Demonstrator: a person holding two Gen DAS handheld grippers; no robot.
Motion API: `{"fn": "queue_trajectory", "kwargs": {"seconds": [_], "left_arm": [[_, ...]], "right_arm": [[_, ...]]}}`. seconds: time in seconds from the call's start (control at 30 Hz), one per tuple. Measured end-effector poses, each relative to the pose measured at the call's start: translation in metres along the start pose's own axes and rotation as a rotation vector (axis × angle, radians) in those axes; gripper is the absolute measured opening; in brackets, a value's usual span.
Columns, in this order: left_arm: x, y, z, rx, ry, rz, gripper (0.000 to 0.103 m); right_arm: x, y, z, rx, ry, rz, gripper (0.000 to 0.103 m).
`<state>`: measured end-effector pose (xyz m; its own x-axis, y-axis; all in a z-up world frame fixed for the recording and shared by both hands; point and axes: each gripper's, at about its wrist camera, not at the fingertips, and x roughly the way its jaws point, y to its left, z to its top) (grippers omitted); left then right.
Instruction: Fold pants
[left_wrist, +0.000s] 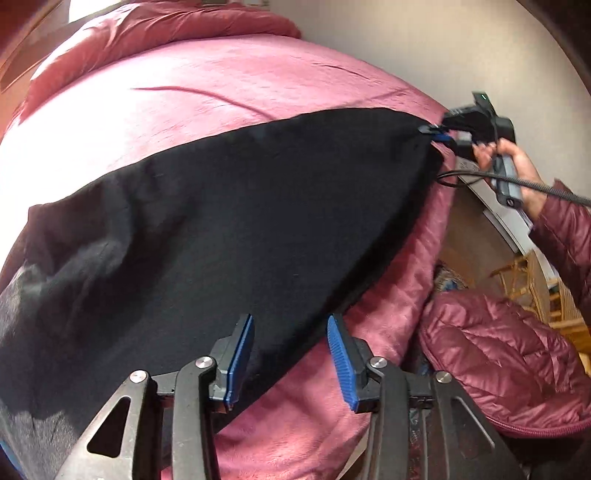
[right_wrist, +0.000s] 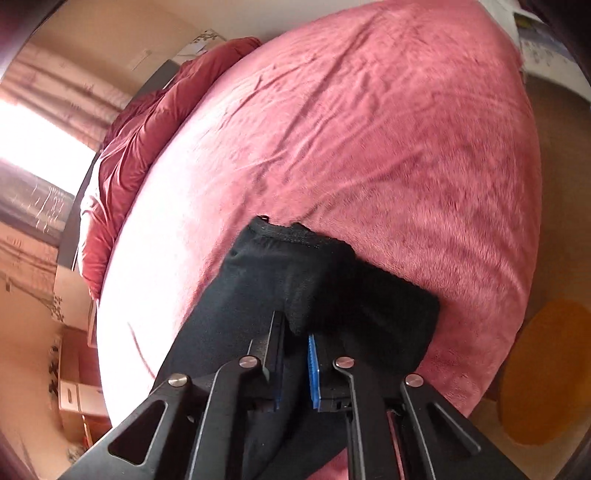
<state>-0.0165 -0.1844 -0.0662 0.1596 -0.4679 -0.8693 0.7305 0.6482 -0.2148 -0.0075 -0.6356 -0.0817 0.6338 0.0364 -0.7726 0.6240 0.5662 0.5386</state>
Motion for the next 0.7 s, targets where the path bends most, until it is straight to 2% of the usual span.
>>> {"fn": "queue_trajectory", "kwargs": {"seconds": [0.07, 0.23, 0.27, 0.3, 0.4, 0.53, 0.7], "left_arm": [[0.006, -0.010, 0.000, 0.046, 0.018, -0.014, 0.044], [0.034, -0.023, 0.001, 0.104, 0.067, 0.036, 0.044], [0.039, -0.024, 0.000, 0.100, 0.067, 0.036, 0.038], [0.042, -0.023, 0.000, 0.100, 0.057, 0.048, 0.025], [0.042, -0.014, 0.000, 0.067, 0.044, 0.055, 0.006], [0.034, -0.002, 0.000, 0.026, 0.019, 0.016, 0.001], [0.009, 0.007, -0.001, 0.002, -0.044, -0.075, 0.000]], "right_arm": [[-0.015, 0.004, 0.002, -0.020, -0.017, 0.010, 0.008], [-0.035, 0.008, 0.008, -0.030, -0.047, -0.005, 0.008], [-0.034, 0.006, 0.008, -0.036, -0.041, -0.035, 0.008], [-0.031, 0.001, 0.006, -0.032, -0.031, -0.054, 0.008], [-0.016, -0.020, -0.003, -0.006, 0.009, -0.120, 0.008], [-0.009, -0.033, -0.013, 0.024, 0.025, -0.144, 0.008], [-0.048, -0.019, -0.010, -0.024, -0.043, -0.085, 0.007]]}}
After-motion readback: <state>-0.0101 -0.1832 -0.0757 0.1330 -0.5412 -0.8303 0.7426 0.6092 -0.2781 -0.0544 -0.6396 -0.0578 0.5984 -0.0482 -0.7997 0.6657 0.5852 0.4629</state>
